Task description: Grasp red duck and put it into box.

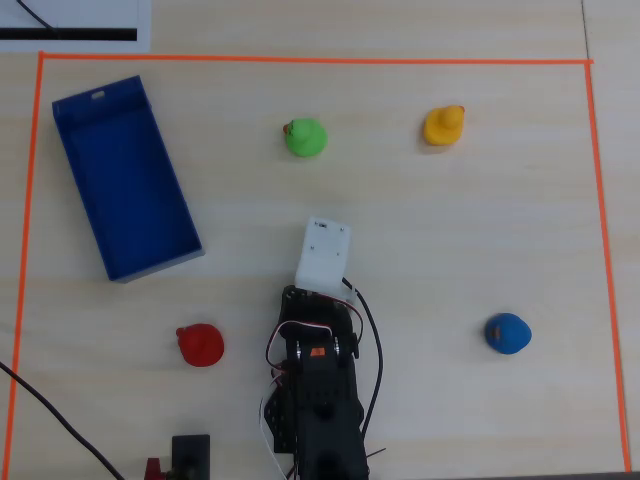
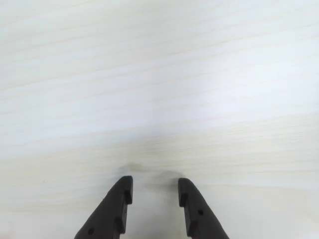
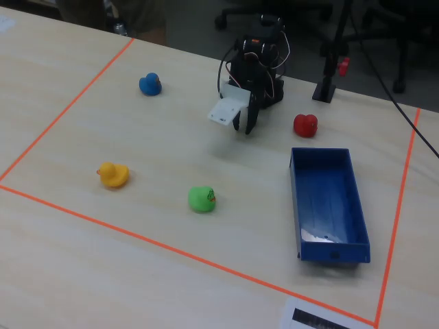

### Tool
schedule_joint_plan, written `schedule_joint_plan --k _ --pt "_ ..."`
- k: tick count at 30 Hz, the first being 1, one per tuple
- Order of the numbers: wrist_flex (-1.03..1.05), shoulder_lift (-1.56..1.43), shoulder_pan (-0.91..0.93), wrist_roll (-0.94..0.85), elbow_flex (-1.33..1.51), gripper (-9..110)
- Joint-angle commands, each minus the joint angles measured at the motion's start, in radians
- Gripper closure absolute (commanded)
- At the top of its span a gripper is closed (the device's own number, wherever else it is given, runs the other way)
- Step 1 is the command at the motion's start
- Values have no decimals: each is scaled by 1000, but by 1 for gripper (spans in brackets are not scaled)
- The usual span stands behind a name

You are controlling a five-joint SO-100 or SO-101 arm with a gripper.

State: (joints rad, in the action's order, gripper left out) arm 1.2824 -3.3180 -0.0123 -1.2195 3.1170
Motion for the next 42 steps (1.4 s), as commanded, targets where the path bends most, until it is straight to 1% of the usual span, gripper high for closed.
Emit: schedule_joint_plan --k 1,21,22,23,25,26,27,29,30,31,34,35,36,39,42 --pt "21 6 5 9 -6 91" --pt "21 6 -17 2 -6 90" --pt "21 6 -46 -20 -6 91" --pt "26 6 -77 -83 -6 96" --pt "17 6 -97 -80 -6 97" --pt "25 6 -100 -87 -6 101" --pt "25 6 -95 -84 -6 101" --pt "34 6 -52 -173 -6 101" --pt "35 11 -41 -190 -17 101" --pt "35 44 -26 -187 -55 101" --pt "-46 249 21 -112 -302 92" --pt "-78 318 29 -58 -405 91" --pt "-91 387 26 -31 -506 93" --pt "17 543 -35 0 -798 94" --pt "176 718 -104 23 -1062 88"
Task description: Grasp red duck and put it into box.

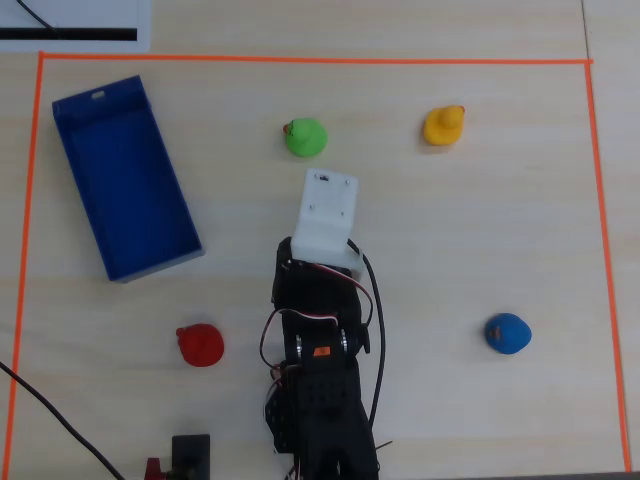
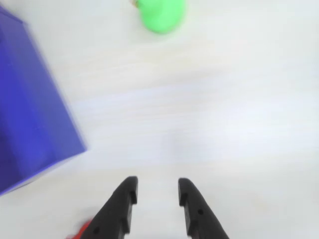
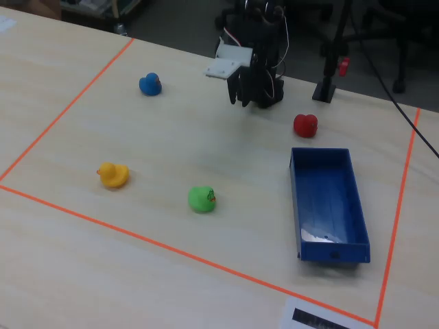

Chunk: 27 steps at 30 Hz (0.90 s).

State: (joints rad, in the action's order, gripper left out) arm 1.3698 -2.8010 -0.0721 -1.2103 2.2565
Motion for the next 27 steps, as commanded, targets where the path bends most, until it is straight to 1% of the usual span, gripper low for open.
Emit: schedule_joint_plan --k 1,4,7,11,18,21,27 --pt "137 252 -57 2 -267 86" --pt "272 364 -121 -25 -374 82" --pt "324 399 -265 -9 -341 80" --pt "322 477 -506 135 -314 80" --pt "302 545 -839 362 -272 78" --pt "265 568 -893 408 -230 76" --pt "104 561 -873 439 -95 74"
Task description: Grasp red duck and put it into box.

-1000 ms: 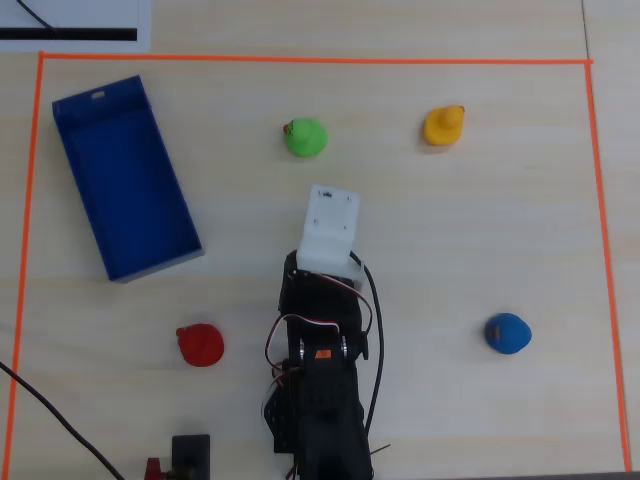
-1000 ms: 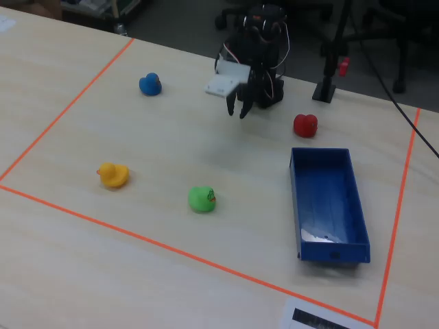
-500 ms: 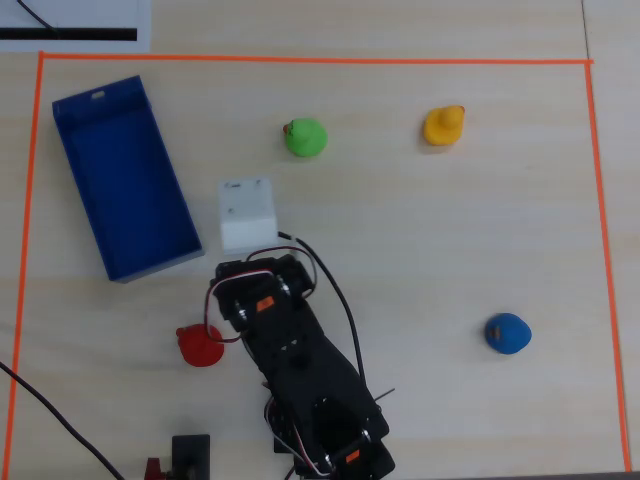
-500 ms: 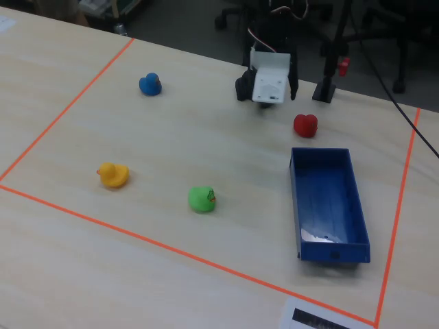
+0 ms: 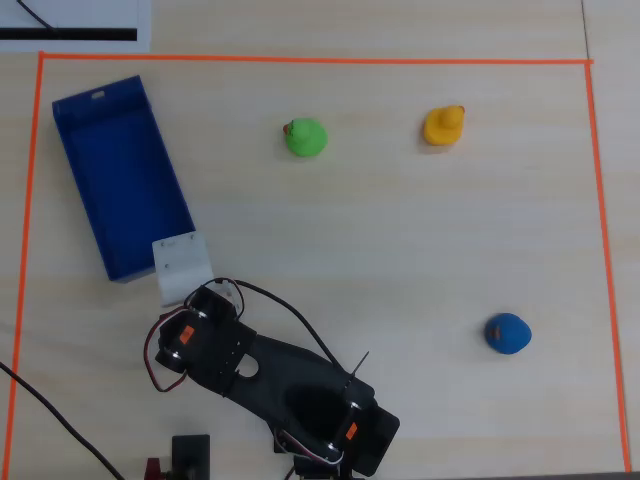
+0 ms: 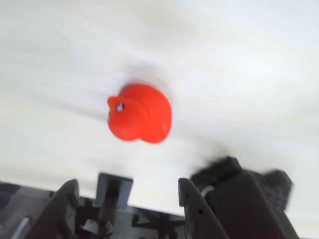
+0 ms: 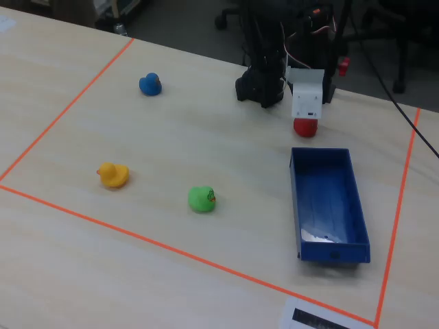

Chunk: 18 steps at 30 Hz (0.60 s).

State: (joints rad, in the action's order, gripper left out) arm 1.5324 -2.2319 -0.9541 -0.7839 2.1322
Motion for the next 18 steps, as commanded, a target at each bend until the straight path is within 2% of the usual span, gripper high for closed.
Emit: schedule_joint_plan --k 1,18 --pt "-84 -8 5 21 54 73" --pt "-239 -14 -61 156 193 71"
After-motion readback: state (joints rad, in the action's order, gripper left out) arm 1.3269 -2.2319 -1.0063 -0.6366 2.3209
